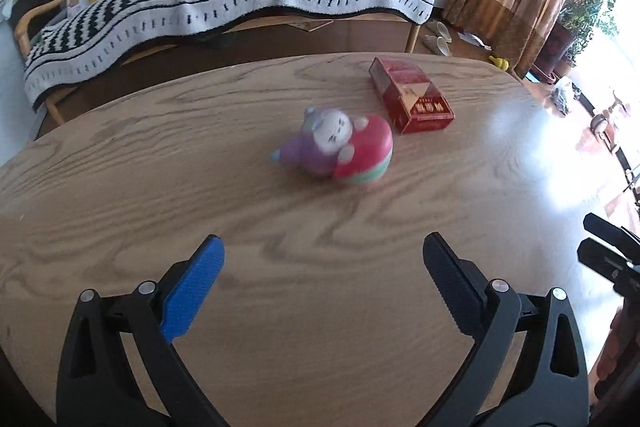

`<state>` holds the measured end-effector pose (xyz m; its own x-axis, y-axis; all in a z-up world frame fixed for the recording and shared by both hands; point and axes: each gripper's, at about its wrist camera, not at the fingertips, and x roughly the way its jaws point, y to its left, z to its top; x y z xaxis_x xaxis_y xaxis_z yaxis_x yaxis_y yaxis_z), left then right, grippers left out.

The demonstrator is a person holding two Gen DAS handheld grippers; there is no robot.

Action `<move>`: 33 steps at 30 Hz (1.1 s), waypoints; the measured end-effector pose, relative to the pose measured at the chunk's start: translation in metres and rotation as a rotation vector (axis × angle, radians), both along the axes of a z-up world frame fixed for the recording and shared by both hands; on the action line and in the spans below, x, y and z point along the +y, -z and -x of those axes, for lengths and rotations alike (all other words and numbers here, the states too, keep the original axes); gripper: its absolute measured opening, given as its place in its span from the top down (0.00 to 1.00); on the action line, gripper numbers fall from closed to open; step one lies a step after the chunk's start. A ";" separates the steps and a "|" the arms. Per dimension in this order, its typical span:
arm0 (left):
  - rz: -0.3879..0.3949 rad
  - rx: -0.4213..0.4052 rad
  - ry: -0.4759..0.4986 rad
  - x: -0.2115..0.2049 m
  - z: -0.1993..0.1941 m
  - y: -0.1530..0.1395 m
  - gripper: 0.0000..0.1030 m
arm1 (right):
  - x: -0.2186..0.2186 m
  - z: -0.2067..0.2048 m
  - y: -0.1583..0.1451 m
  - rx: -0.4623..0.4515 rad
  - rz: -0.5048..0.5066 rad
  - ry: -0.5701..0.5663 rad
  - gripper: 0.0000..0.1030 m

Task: Collect trash
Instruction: 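Grasp the purple-and-red plush toy with the left gripper, then grasp the red cigarette box with the right gripper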

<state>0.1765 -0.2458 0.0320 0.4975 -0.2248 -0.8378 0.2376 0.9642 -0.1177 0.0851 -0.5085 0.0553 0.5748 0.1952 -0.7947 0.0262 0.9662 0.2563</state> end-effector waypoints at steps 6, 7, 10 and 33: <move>-0.013 -0.022 0.027 -0.019 -0.034 0.002 0.06 | 0.004 -0.041 -0.001 -0.014 -0.019 -0.012 0.07; -0.032 -0.036 0.035 -0.024 -0.041 0.004 0.06 | 0.003 -0.047 -0.001 -0.016 -0.028 -0.014 0.07; -0.084 -0.053 0.050 -0.034 -0.055 0.012 0.07 | 0.003 -0.061 0.000 -0.020 -0.040 -0.019 0.07; -0.023 -0.051 0.039 -0.003 -0.068 0.022 0.48 | 0.100 -0.189 0.053 0.029 0.207 -0.106 0.12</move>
